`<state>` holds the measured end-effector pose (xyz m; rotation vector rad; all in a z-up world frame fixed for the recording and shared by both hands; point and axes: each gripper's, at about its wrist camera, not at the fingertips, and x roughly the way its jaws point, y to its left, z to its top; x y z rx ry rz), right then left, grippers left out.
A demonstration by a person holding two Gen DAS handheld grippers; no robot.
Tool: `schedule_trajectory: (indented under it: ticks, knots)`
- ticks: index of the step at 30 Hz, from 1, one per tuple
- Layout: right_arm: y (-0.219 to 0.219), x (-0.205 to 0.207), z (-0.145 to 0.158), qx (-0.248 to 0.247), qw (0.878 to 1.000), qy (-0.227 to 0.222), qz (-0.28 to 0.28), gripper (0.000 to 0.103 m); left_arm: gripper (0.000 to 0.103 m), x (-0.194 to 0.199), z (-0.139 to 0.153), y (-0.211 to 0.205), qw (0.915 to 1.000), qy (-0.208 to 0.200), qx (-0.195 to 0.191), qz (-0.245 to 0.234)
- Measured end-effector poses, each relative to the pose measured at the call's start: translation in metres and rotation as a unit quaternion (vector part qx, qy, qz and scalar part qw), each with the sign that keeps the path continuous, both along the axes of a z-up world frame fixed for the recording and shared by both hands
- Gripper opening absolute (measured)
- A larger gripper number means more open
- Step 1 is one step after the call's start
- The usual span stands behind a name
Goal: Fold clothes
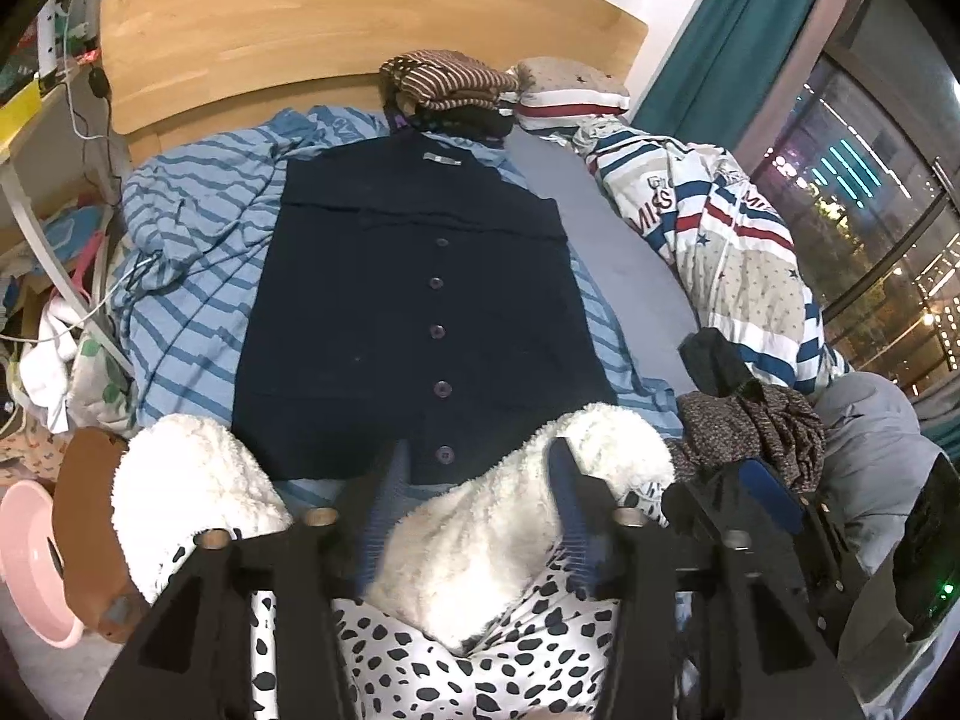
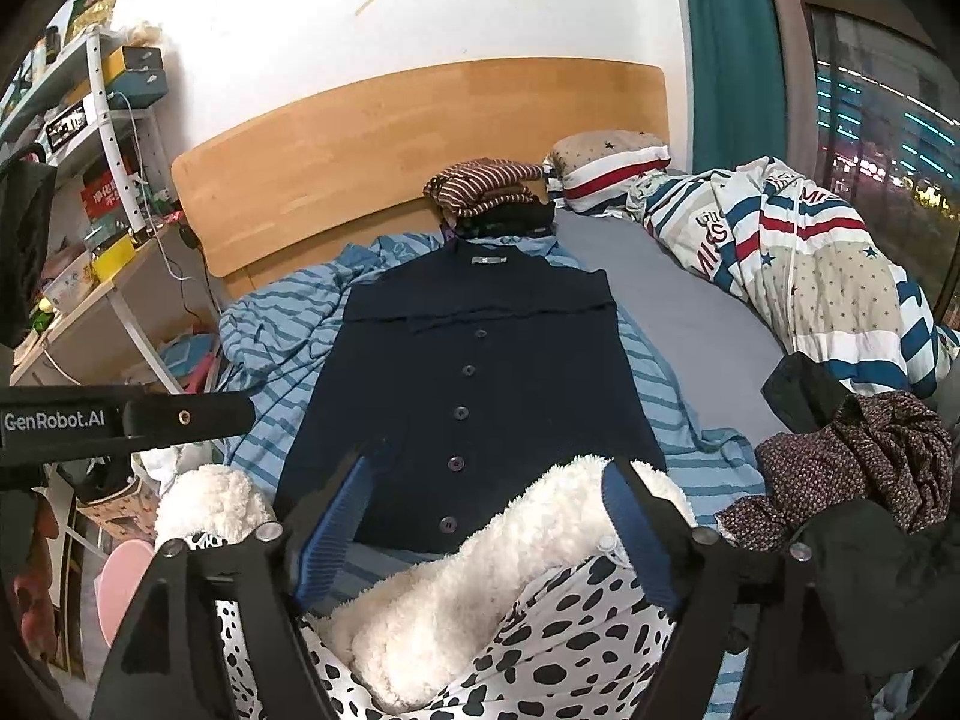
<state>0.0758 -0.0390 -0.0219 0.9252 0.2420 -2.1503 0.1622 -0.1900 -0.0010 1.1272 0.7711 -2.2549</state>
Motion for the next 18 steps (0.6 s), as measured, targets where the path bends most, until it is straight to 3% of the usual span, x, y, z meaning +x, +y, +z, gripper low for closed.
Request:
schedule_trajectory:
  ticks: [18]
  knots:
    - [0.0012, -0.0064, -0.0034, 0.017, 1.0, -0.012, -0.011, 0.087, 0.065, -0.0054, -0.0027, 0.0046, 0.9996, -0.019, -0.014, -0.012]
